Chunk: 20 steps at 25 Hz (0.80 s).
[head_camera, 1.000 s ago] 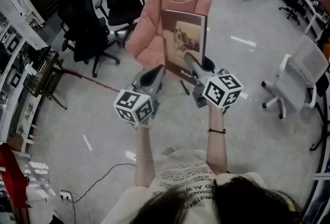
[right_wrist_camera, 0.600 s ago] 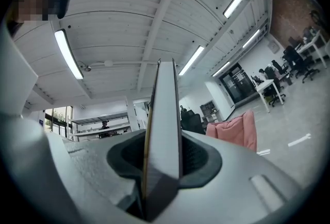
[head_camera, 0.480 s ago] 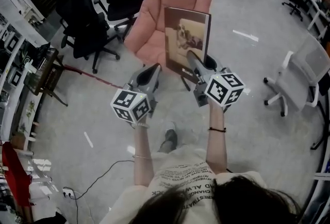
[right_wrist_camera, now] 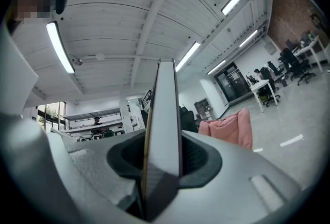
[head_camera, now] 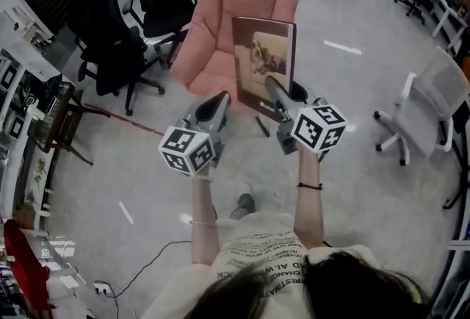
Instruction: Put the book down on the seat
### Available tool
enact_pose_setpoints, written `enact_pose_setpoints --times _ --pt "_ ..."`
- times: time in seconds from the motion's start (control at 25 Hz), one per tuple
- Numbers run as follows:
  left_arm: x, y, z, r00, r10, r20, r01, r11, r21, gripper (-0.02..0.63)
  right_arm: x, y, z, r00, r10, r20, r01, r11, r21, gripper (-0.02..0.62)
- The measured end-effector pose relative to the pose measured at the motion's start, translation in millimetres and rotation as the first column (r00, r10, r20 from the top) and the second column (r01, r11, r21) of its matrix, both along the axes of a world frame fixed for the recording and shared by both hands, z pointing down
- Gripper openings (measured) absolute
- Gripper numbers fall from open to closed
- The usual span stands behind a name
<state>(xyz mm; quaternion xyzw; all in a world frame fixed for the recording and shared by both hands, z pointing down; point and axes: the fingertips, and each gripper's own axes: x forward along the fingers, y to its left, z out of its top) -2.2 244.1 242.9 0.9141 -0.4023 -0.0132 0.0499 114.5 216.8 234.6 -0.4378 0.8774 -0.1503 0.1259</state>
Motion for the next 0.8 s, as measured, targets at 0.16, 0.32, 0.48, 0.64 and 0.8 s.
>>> enact_pose_setpoints --times 0.16,0.32,0.48,0.64,0.8 --pt "-3.0 -29.3 10.3 1.000 0.024 0.014 -0.024 1.000 -0.020 -0.002 -4.6 -24.5 10.1 1.000 0.011 0.021 -0.011 1.000 -0.015 0.144" --pt "-13.5 -67.3 10.5 0.999 0.037 0.013 -0.037 0.999 -0.026 -0.002 -16.4 -59.3 13.1 1.000 0.017 0.013 -0.017 1.000 -0.026 0.144" --pt "-19.6 -93.2 7.1 0.998 0.054 0.008 -0.054 0.998 -0.027 -0.003 -21.1 -84.2 11.1 0.999 0.035 0.006 -0.035 0.999 -0.036 0.144" --pt "-30.3 -119.3 3.8 0.998 0.057 0.001 -0.057 0.998 -0.016 -0.003 -30.1 -109.0 11.5 0.999 0.041 0.003 -0.040 0.999 -0.035 0.144" --pt "-42.5 -145.8 3.1 0.998 0.063 0.005 -0.063 0.998 -0.011 -0.002 -40.7 -134.7 11.0 0.999 0.047 0.000 -0.047 0.998 -0.032 0.144"
